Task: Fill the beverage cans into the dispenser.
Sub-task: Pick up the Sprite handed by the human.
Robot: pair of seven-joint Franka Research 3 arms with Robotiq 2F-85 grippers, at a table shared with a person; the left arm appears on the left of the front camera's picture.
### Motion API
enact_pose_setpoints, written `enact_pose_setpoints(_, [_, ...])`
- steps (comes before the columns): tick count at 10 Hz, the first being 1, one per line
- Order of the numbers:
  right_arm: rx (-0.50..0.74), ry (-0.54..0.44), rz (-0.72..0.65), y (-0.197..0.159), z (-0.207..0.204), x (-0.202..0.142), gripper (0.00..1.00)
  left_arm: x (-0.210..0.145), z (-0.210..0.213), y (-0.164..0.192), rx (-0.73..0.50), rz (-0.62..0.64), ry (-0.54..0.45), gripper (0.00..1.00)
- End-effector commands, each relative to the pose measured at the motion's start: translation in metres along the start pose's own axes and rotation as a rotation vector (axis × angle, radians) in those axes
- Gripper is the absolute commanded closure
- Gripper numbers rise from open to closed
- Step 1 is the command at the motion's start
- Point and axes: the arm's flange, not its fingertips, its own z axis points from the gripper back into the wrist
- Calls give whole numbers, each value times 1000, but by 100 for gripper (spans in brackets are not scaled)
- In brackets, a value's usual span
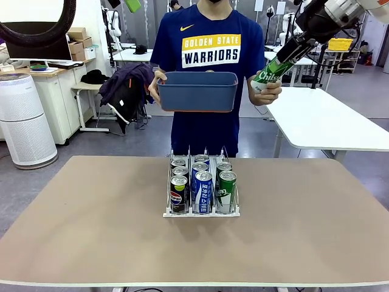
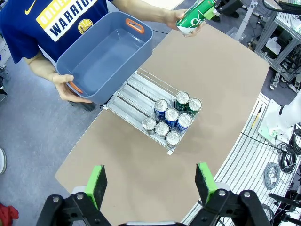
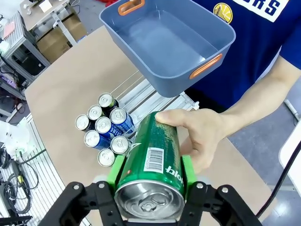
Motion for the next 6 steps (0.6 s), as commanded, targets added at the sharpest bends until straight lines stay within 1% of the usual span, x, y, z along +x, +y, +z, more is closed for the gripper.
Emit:
enact_pose_setpoints(1, [18,14,-3,2,5,-1,100,-2,0,0,5,2,-10,0])
enact_pose_setpoints(4, [43,14,20,4,6,-3,100,-2,0,0,5,2,-10,0])
enact_pose_setpoints(5, [36,13,14,3,6,-3,100,-2,0,0,5,2,-10,0])
enact_pose_setpoints(6, [58,9,8,3,5,-4,100,-2,0,0,5,2,-10,0])
